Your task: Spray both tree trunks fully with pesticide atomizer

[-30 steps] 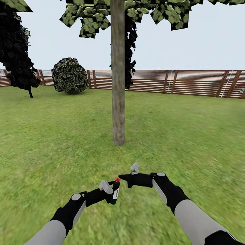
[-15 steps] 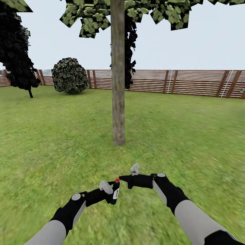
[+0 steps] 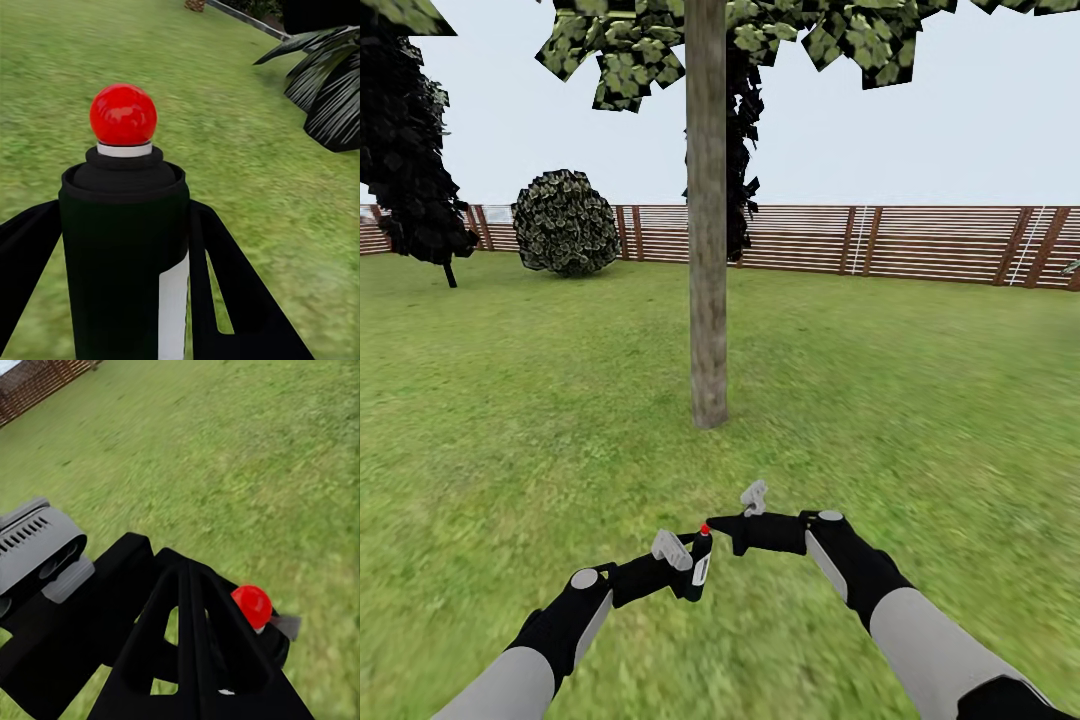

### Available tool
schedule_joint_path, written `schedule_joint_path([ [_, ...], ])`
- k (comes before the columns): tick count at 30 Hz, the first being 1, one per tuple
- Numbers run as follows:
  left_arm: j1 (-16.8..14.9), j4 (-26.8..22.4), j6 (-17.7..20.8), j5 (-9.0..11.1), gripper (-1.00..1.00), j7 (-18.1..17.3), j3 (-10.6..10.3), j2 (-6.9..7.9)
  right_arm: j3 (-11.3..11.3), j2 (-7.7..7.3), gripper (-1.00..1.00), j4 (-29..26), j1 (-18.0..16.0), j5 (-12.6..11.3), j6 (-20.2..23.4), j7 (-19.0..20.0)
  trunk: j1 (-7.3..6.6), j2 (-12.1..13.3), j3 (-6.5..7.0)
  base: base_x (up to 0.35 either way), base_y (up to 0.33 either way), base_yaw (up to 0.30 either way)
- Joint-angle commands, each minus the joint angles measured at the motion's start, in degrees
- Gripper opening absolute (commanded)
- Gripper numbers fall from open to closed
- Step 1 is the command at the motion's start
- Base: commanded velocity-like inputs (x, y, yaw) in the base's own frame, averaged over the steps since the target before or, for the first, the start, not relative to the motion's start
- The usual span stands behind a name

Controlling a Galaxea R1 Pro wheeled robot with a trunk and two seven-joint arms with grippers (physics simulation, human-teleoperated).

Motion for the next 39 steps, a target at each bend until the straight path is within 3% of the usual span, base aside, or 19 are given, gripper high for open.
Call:
schedule_joint_path([
  [1,0.00,-0.01,0.00,0.04,-1.00,0.01,-0.02,-0.05,0.00,0.05,-1.00,0.01,0.00,0.00,-0.01,-0.03,0.00,0.00,0.00,0.000,0.000,0.000],
  [10,0.00,-0.01,-0.04,0.03,-1.00,-0.07,-0.07,-0.26,1.02,0.70,-1.00,0.02,0.00,0.00,-0.04,-4.69,0.00,0.00,0.00,0.000,0.000,0.000],
  [30,0.00,-0.01,-0.02,0.03,-1.00,-0.06,-0.05,-0.27,1.41,0.67,-1.00,0.97,0.00,0.00,-0.13,-5.28,0.00,0.00,0.00,0.000,0.000,0.000],
  [39,0.00,-0.01,-0.03,0.03,-1.00,-0.02,-0.06,-0.27,1.41,0.65,-1.00,3.57,0.00,0.00,-4.16,-5.59,0.00,0.00,0.00,0.000,0.000,0.000],
])
